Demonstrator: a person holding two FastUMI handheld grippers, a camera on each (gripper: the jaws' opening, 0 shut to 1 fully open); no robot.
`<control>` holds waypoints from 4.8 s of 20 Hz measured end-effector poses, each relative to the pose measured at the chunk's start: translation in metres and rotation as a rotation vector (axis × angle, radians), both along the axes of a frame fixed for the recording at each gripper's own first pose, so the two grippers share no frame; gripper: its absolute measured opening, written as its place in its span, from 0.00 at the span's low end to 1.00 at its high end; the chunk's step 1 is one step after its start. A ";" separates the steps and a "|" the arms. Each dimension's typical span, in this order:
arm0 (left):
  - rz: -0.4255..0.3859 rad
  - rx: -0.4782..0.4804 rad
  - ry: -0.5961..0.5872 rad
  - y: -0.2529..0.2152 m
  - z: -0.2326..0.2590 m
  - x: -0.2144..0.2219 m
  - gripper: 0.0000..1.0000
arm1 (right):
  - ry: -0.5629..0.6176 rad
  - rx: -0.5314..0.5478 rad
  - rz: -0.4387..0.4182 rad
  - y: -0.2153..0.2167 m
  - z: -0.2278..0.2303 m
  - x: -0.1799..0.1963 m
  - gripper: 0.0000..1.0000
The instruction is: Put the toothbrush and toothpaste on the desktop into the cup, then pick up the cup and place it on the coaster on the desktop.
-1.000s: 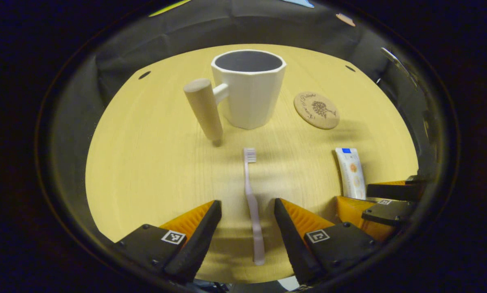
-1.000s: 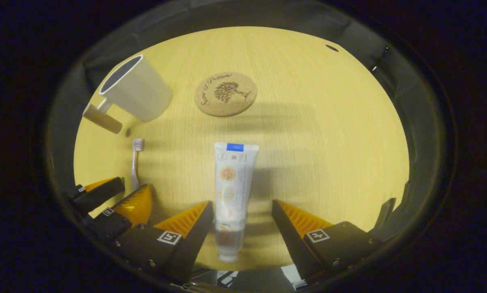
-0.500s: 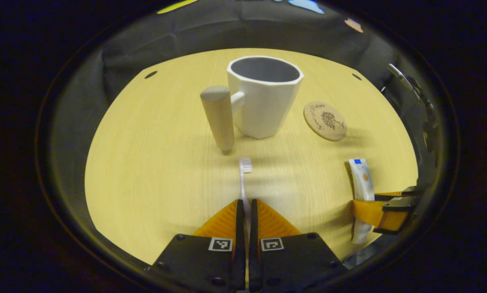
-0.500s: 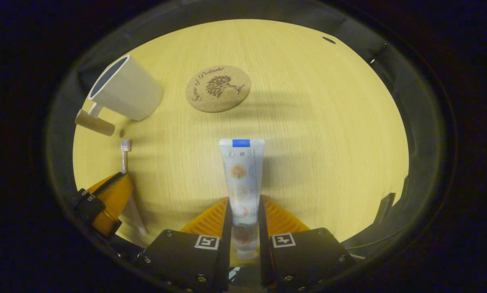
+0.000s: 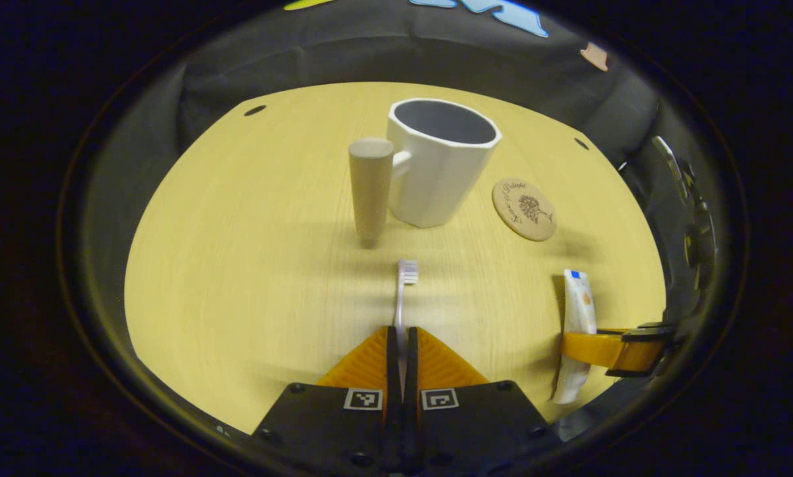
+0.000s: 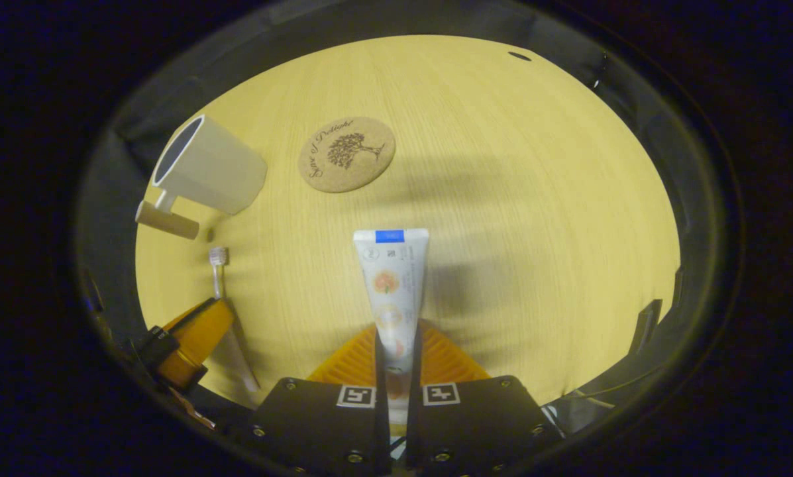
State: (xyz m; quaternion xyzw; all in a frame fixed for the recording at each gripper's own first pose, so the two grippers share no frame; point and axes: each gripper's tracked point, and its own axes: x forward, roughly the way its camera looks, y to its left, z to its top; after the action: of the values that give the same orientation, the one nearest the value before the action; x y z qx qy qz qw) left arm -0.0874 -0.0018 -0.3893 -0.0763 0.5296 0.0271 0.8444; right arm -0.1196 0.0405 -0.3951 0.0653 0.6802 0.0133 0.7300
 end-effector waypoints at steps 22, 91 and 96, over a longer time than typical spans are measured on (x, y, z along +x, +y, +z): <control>0.038 -0.114 -0.443 0.014 0.201 0.173 0.07 | -0.027 0.011 0.009 -0.001 -0.001 0.000 0.12; 0.038 0.133 -0.502 0.083 0.130 0.075 0.35 | -0.355 0.294 -0.148 0.058 0.124 0.141 0.11; 0.078 0.156 -0.475 0.131 0.128 0.052 0.35 | -0.398 0.324 -0.189 0.093 0.133 0.176 0.11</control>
State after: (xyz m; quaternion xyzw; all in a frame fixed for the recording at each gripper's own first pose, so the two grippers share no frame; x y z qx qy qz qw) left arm -0.0355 0.1290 -0.2618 -0.0356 0.3095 0.0815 0.9467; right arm 0.0563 0.1335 -0.2626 0.2408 0.5033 0.0663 0.8272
